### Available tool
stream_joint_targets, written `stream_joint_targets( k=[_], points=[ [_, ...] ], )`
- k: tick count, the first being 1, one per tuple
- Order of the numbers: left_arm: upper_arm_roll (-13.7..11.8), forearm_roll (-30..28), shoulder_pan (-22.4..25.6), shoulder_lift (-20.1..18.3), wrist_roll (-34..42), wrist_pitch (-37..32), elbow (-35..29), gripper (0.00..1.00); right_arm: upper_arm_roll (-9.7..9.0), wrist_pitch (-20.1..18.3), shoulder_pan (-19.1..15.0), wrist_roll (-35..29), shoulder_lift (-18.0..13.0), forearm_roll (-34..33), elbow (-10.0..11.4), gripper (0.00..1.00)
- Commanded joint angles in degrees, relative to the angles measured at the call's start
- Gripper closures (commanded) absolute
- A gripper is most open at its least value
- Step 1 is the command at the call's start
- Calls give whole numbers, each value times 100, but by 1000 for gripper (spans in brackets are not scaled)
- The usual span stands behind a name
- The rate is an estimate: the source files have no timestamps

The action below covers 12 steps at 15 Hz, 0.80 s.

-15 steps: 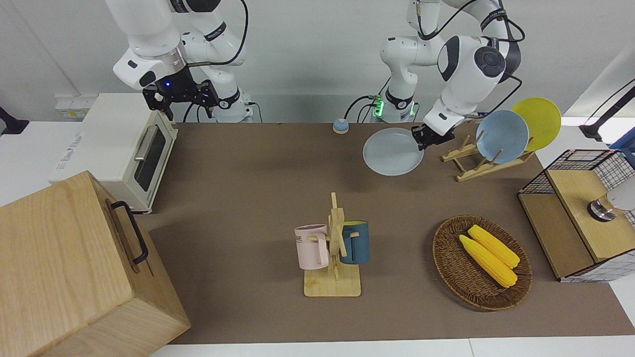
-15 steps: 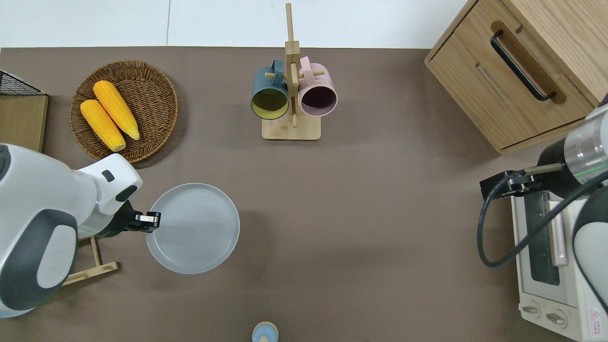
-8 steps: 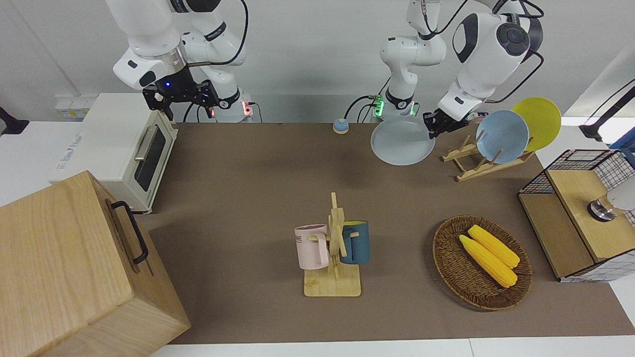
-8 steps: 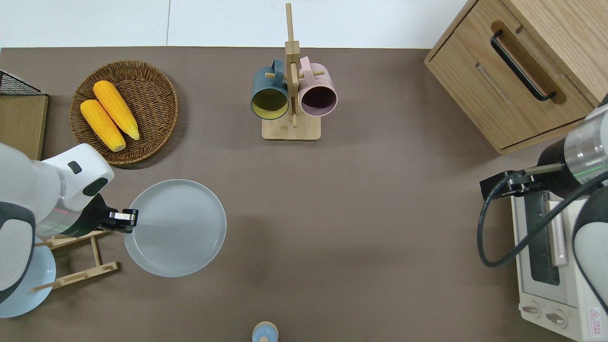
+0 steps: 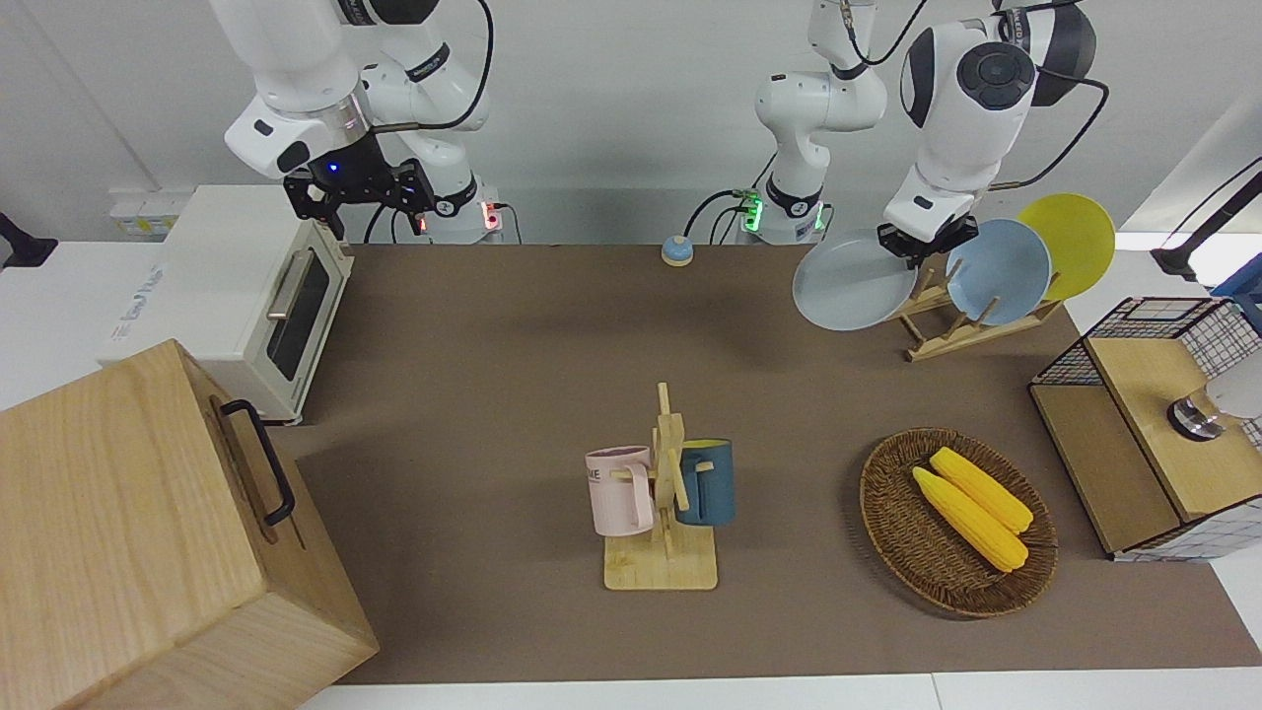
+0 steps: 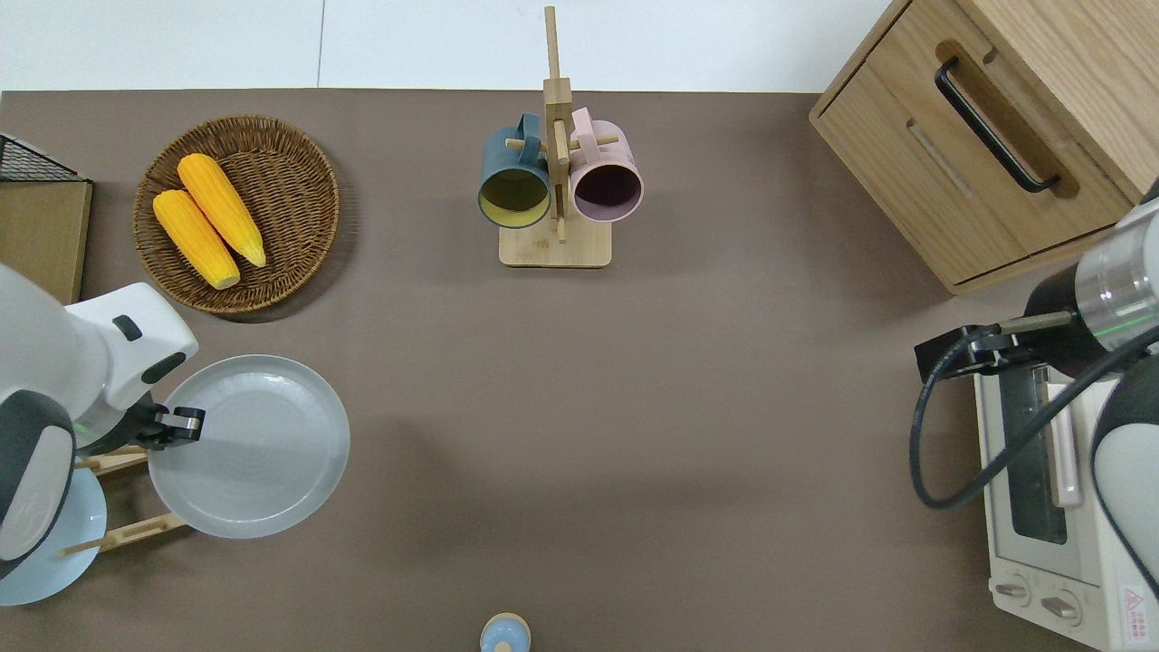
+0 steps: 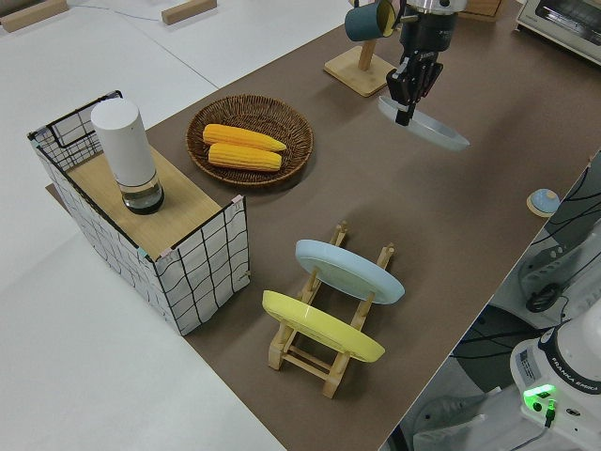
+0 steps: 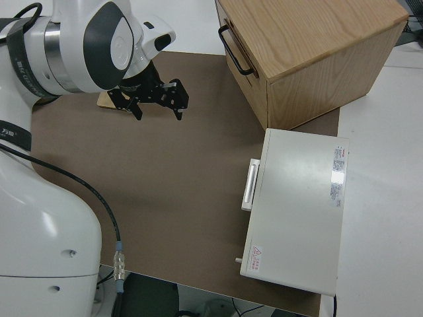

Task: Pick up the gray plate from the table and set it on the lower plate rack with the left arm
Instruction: 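Lower the gray plate upright into the rack's lower slot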

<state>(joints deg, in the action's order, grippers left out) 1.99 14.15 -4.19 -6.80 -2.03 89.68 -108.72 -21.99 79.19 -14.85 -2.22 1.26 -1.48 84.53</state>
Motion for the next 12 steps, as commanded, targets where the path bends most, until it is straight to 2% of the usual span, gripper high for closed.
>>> stream_joint_targets(
  k=[1, 6, 8, 10, 12],
  points=[
    [46, 973, -81, 126, -175, -425, 273, 1000, -121, -62, -132, -68, -12, -37, -33, 17],
    [432, 1923, -73, 276, -815, -1013, 264, 1000, -121, -70, -132, -68, -12, -37, -41, 17],
    [739, 2449, -73, 538, -1228, -1477, 264, 1000, -113, -62, -132, -68, -12, -37, -41, 17],
    [942, 2881, -82, 820, -1527, -1813, 264, 1000, -121, -62, -132, -68, -12, -37, -41, 17],
    [1005, 3241, -82, 1057, -1879, -2068, 255, 1000, -121, -62, -132, -68, -12, -37, -41, 17]
  ],
)
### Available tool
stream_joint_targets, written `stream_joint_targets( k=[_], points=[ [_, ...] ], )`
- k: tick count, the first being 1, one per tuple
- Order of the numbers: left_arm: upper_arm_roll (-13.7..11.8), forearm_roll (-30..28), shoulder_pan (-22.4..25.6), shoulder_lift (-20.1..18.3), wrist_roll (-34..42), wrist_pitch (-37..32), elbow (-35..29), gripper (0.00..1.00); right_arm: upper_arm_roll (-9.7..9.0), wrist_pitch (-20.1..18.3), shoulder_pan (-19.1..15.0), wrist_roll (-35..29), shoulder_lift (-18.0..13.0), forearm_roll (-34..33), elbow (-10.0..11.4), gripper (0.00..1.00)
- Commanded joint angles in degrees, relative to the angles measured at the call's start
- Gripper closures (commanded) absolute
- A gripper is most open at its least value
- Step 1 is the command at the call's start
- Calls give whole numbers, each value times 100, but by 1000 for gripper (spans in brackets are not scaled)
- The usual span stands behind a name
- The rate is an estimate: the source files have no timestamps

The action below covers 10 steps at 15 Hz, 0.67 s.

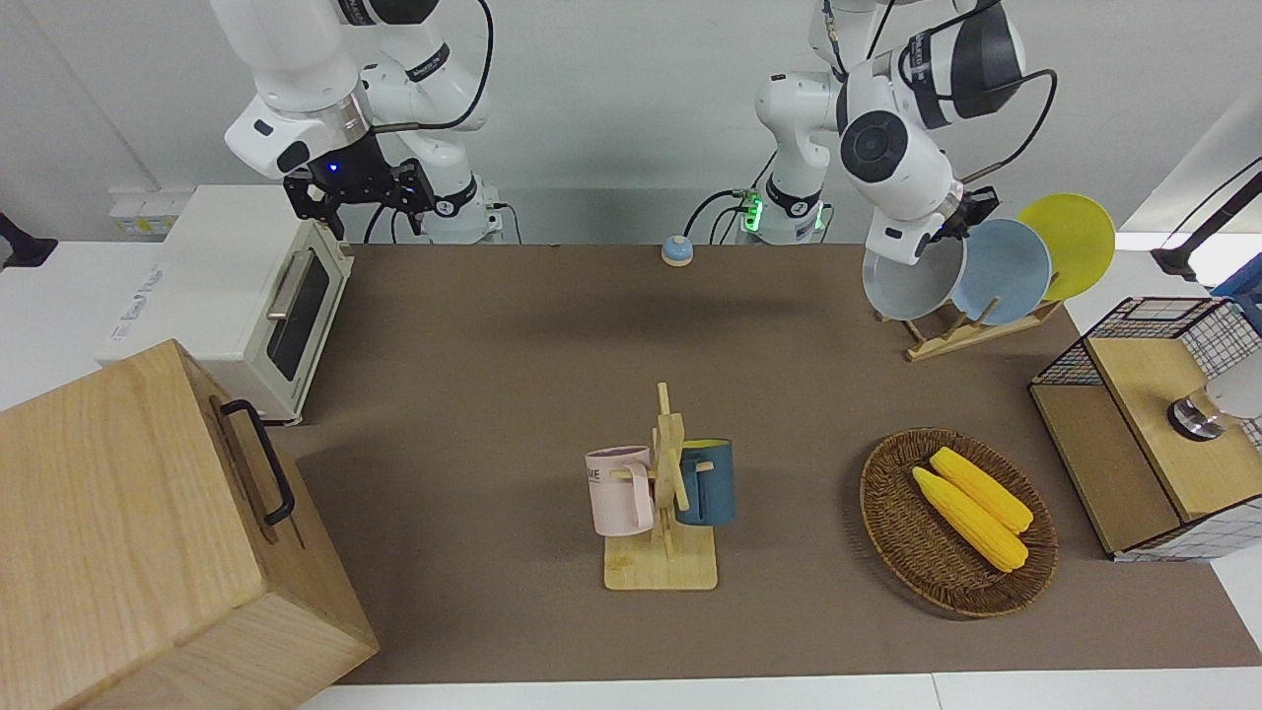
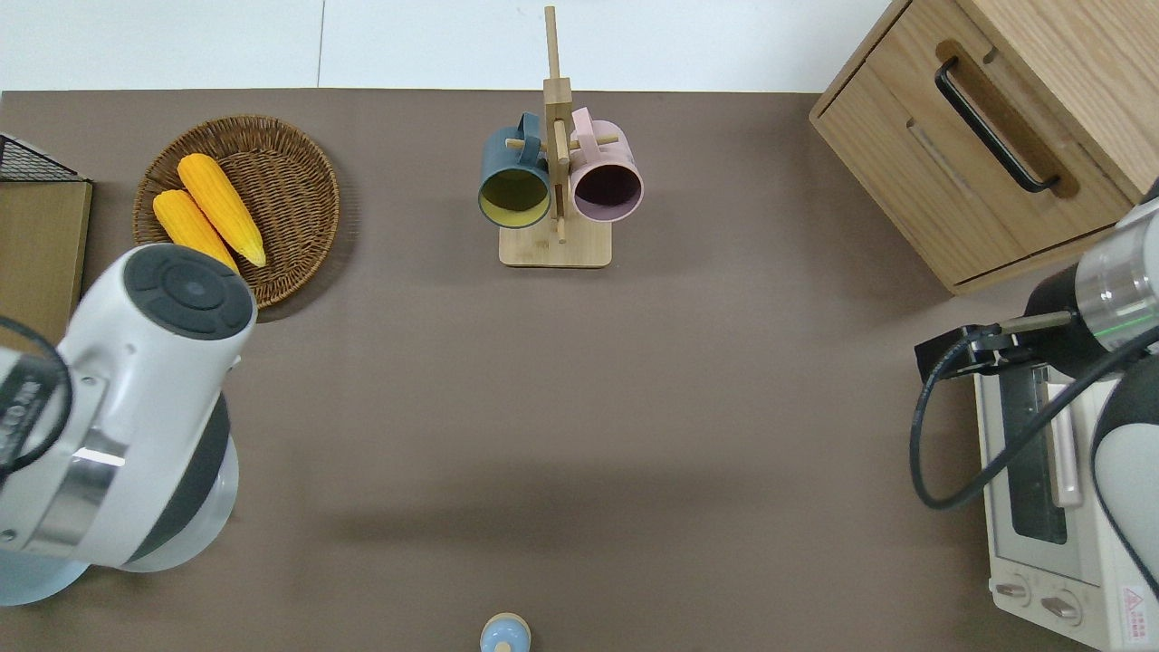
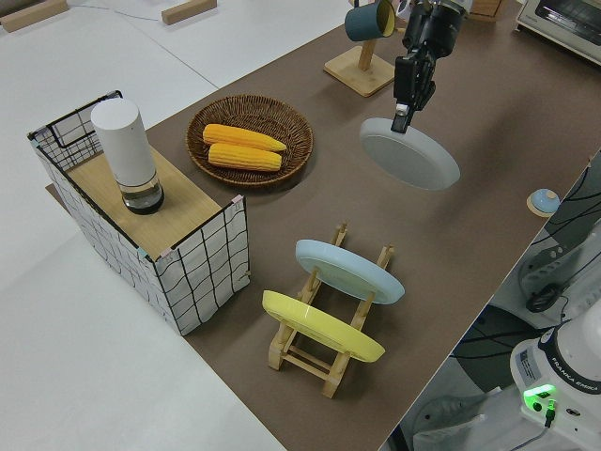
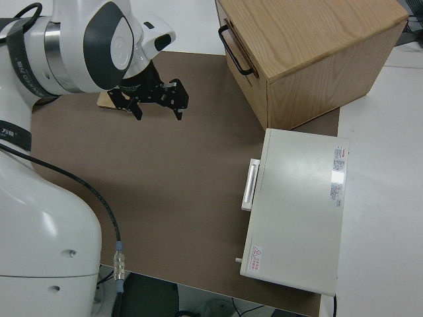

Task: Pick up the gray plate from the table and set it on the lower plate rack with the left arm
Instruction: 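Lower the gray plate upright into the rack's lower slot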

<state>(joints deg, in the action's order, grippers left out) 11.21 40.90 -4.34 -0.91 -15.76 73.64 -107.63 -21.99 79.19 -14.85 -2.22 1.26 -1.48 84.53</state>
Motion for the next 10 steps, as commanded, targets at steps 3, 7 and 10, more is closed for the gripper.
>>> stream_joint_targets(
  k=[3, 7, 10],
  points=[
    [100, 910, -32, 609, -577, -526, 84, 1000, -121, -62, -132, -68, -12, -37, -41, 17],
    [83, 1350, 12, 610, -962, -535, -319, 1000, -121, -62, -132, -68, -12, -37, -41, 17],
    [83, 1421, -5, 557, -1227, -597, -522, 1000, -121, -62, -132, -68, -12, -37, -41, 17]
  ],
)
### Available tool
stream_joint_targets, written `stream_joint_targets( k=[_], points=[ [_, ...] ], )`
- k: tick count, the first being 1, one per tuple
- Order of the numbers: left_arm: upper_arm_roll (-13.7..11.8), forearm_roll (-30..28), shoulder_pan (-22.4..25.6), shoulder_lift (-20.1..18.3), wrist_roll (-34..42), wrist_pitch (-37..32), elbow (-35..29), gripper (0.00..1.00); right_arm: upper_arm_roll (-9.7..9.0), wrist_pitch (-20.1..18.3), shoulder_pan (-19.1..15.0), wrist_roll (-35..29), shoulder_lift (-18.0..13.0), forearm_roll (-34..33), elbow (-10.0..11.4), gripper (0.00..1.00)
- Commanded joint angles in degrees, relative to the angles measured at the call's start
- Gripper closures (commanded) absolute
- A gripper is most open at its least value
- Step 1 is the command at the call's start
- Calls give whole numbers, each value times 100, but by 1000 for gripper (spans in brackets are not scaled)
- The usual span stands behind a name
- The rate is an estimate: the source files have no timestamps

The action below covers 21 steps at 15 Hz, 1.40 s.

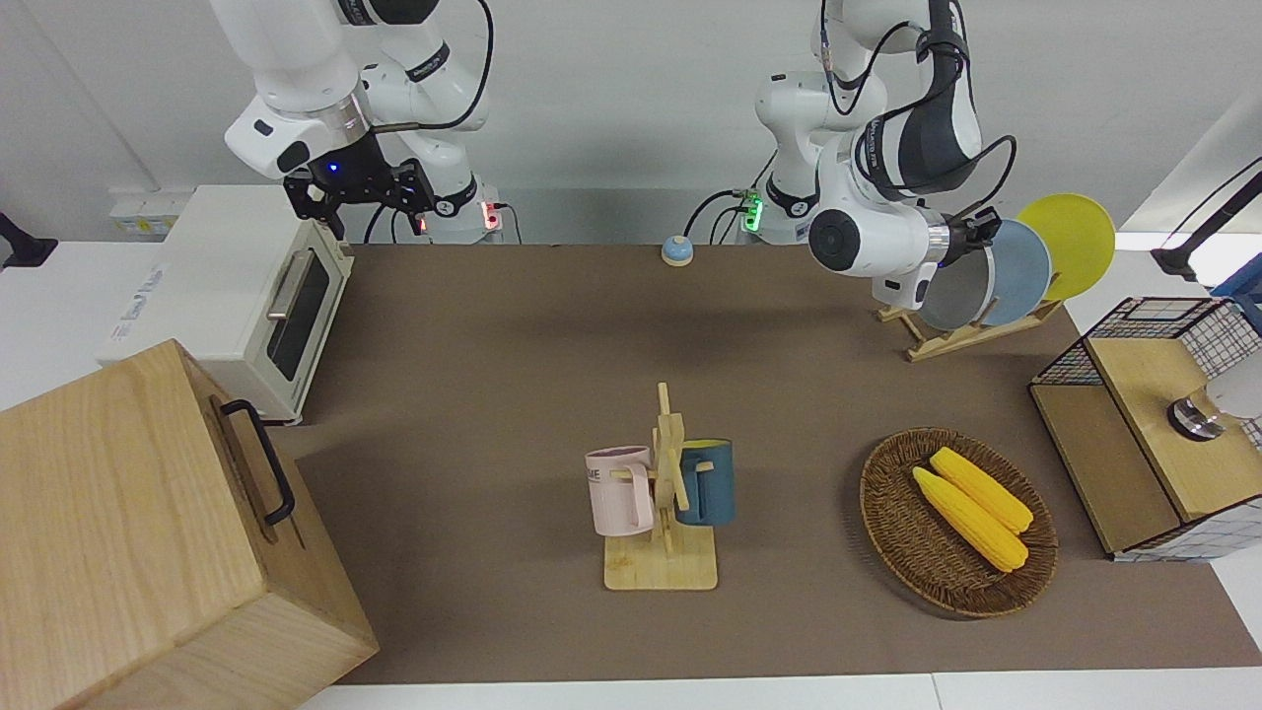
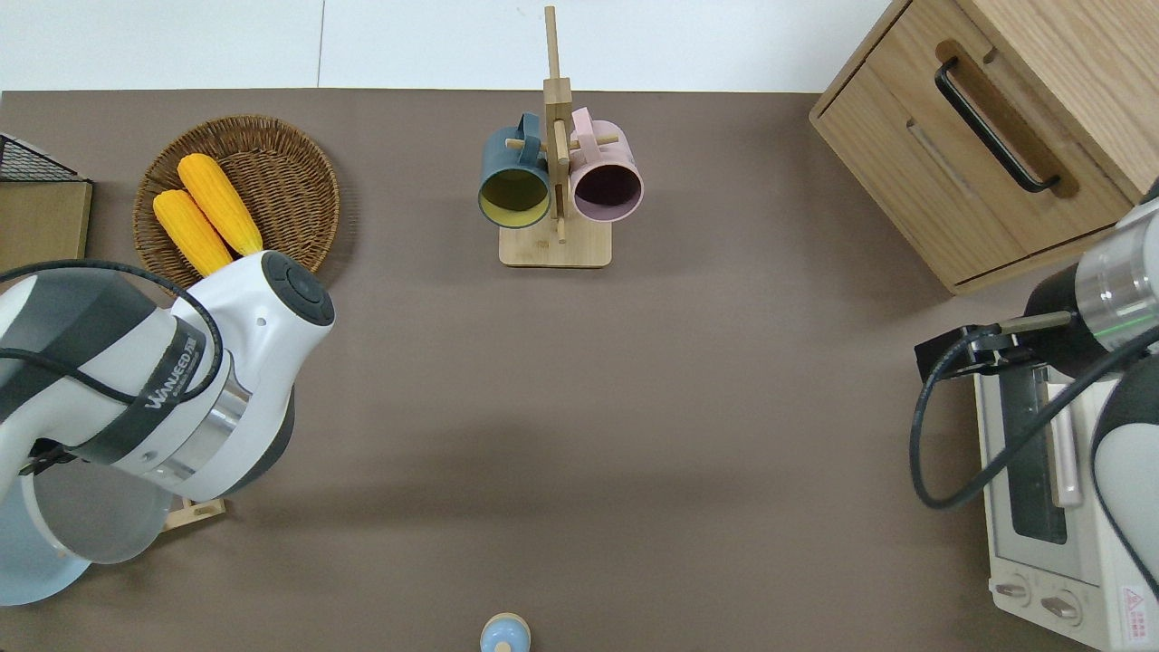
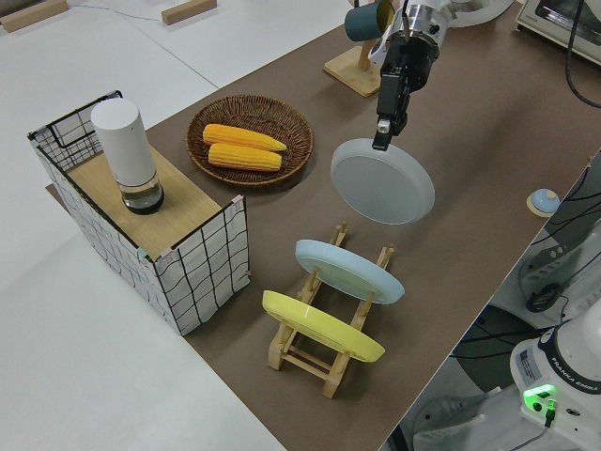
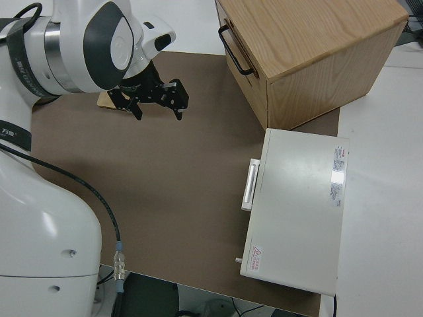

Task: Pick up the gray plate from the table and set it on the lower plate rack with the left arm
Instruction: 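Lower the gray plate upright into the rack's lower slot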

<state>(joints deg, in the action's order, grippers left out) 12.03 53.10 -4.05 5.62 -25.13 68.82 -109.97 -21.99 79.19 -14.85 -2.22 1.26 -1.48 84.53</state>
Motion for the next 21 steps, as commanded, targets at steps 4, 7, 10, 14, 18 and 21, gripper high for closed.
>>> stream_joint_targets(
  k=[4, 7, 10, 14, 18, 21],
  points=[
    [-51, 201, -8, -87, -466, -106, -455, 1000, -121, -70, -132, -68, -12, -37, -41, 17],
    [-51, 166, 10, -17, -537, -36, -551, 1000, -121, -62, -132, -68, -12, -37, -41, 17],
    [-51, 96, 89, 167, -572, 43, -578, 1000, -121, -62, -132, -68, -12, -37, -41, 17],
    [-51, -53, 124, 484, -774, 245, -578, 1000, -121, -62, -132, -68, -12, -37, -41, 17],
    [-60, -159, 291, 493, -661, 447, -561, 785, -121, -70, -132, -68, -12, -37, -41, 17],
    [-60, -194, 344, 484, -415, 492, -552, 326, -121, -62, -132, -68, -12, -37, -33, 17]
  ],
)
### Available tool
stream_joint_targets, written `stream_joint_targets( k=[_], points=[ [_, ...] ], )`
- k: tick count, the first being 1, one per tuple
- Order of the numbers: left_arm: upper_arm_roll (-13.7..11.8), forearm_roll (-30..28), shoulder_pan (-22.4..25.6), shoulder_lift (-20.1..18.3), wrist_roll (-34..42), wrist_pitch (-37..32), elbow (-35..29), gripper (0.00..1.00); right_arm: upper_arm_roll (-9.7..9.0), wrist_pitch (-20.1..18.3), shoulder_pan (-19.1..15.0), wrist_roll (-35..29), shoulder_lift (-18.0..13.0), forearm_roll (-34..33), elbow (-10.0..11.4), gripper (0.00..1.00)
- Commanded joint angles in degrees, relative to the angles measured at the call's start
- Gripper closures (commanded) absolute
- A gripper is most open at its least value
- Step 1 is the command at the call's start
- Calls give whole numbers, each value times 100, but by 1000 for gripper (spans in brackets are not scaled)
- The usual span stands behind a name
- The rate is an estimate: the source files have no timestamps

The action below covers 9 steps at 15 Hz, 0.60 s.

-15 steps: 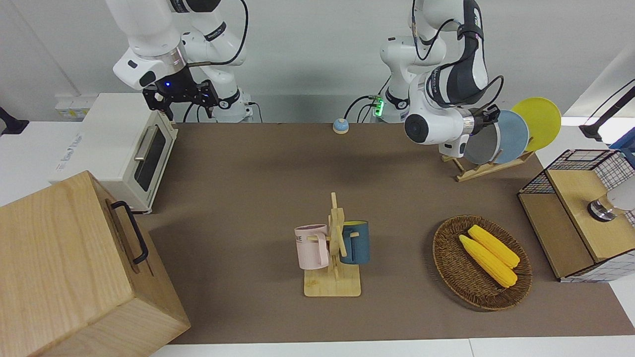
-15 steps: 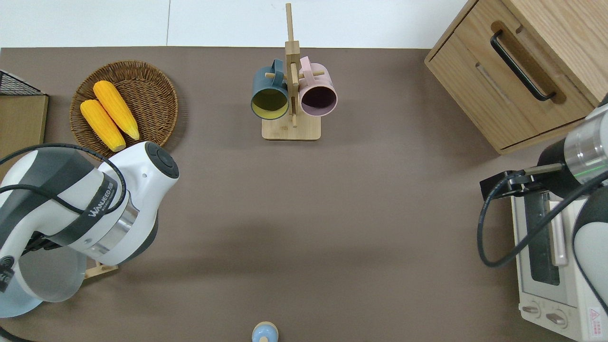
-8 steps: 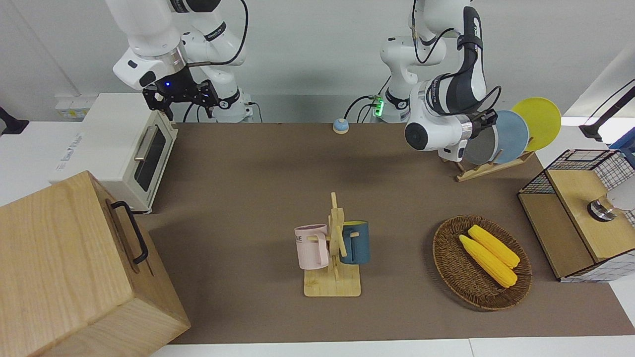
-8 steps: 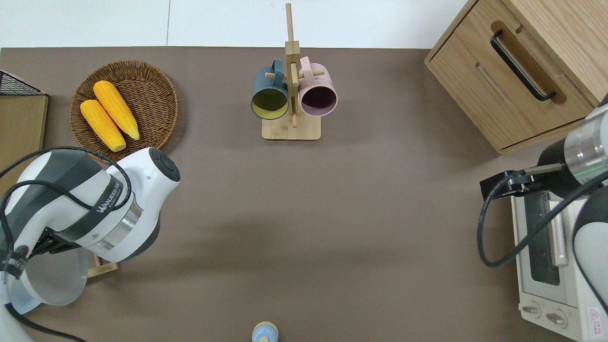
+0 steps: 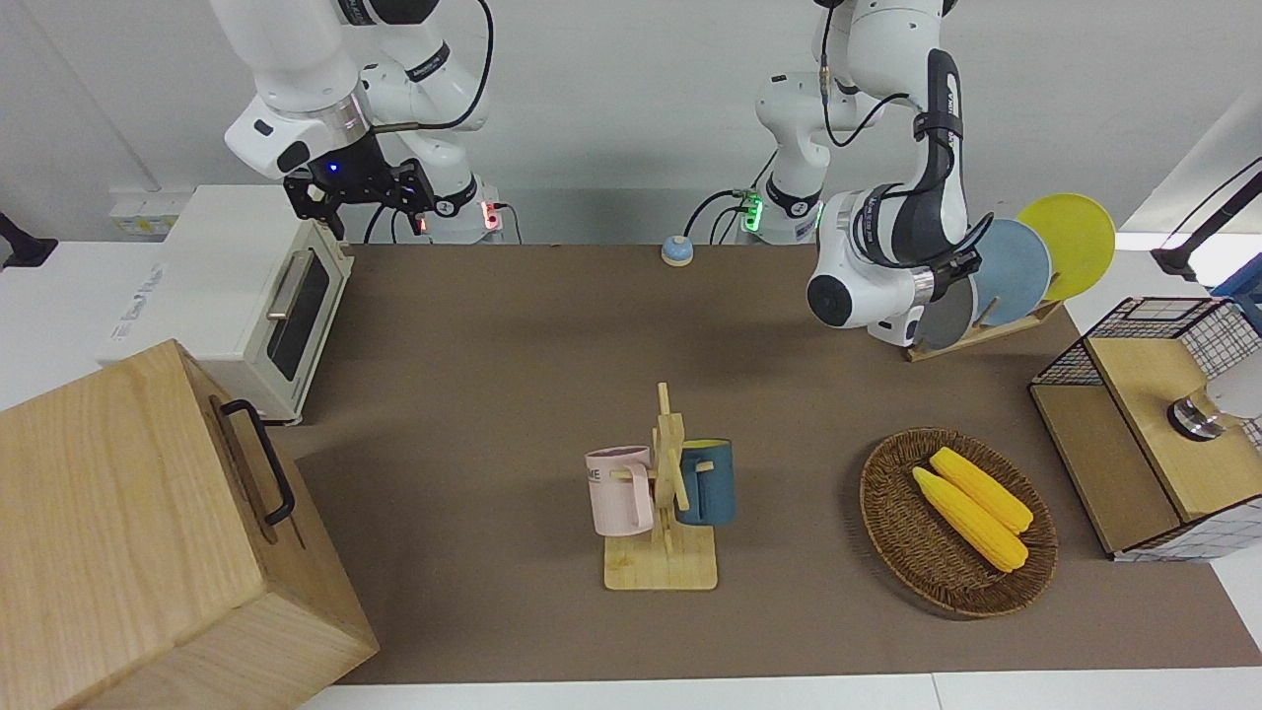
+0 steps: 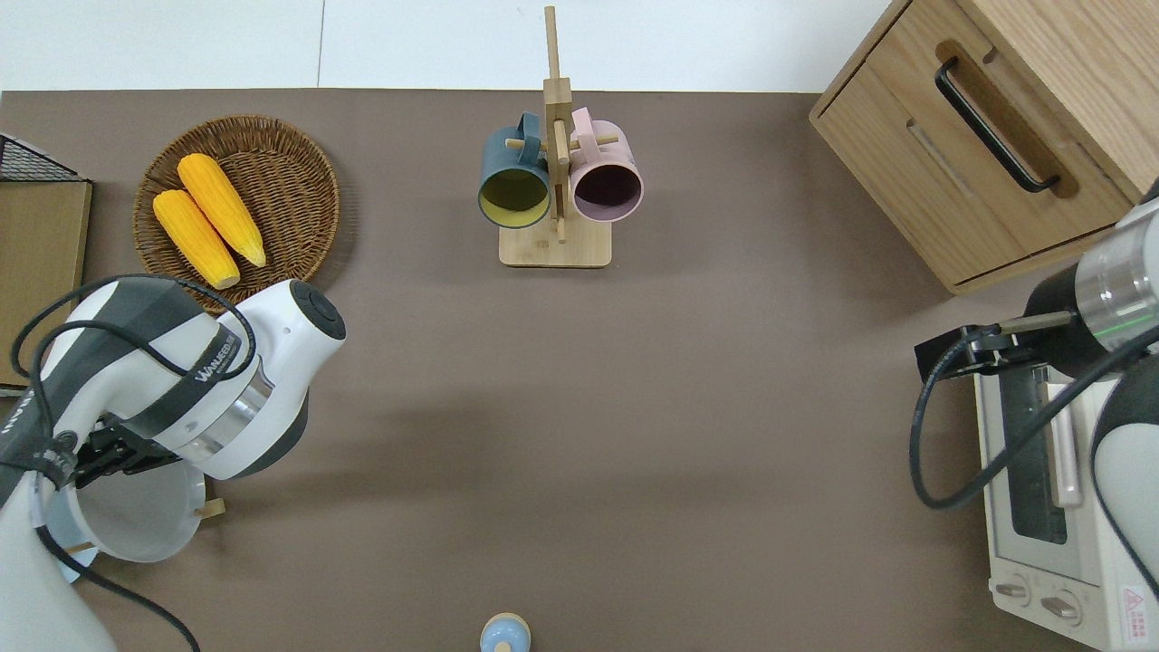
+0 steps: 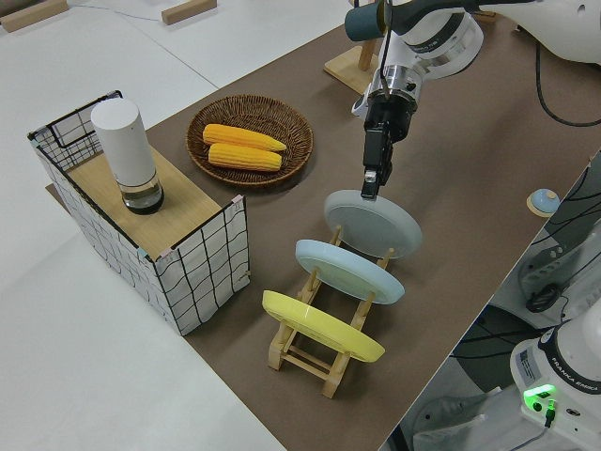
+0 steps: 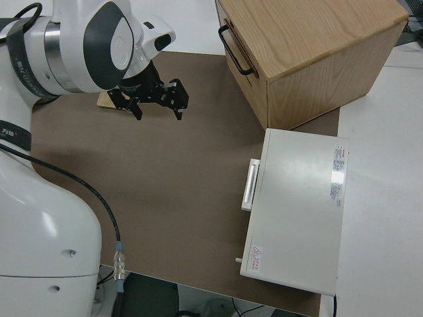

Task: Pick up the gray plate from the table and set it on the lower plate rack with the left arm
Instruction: 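Lower the gray plate upright into the rack's lower slot, then open the left gripper and withdraw it away from the rack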

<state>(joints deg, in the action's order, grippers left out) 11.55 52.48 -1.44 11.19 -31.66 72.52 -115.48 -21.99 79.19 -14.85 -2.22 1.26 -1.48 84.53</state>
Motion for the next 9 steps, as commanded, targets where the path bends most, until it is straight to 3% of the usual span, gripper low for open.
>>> stream_joint_targets(
  k=[1, 2, 3, 7, 9],
  points=[
    [-12, -142, 82, -82, 343, 113, 16, 252, -121, -62, -132, -68, -12, -37, -41, 17],
    [-12, -177, 91, -108, 414, 113, 16, 59, -113, -62, -132, -68, -12, -37, -41, 17],
    [-12, -247, 91, -126, 432, 113, 51, 18, -113, -62, -132, -68, -12, -37, -41, 17],
    [40, -615, 74, -205, 572, 104, 182, 17, -113, -62, -132, -68, -20, -37, -41, 17],
    [58, -931, 47, -205, 808, 52, 542, 15, -121, -62, -132, -68, -12, -37, -41, 17]
  ],
)
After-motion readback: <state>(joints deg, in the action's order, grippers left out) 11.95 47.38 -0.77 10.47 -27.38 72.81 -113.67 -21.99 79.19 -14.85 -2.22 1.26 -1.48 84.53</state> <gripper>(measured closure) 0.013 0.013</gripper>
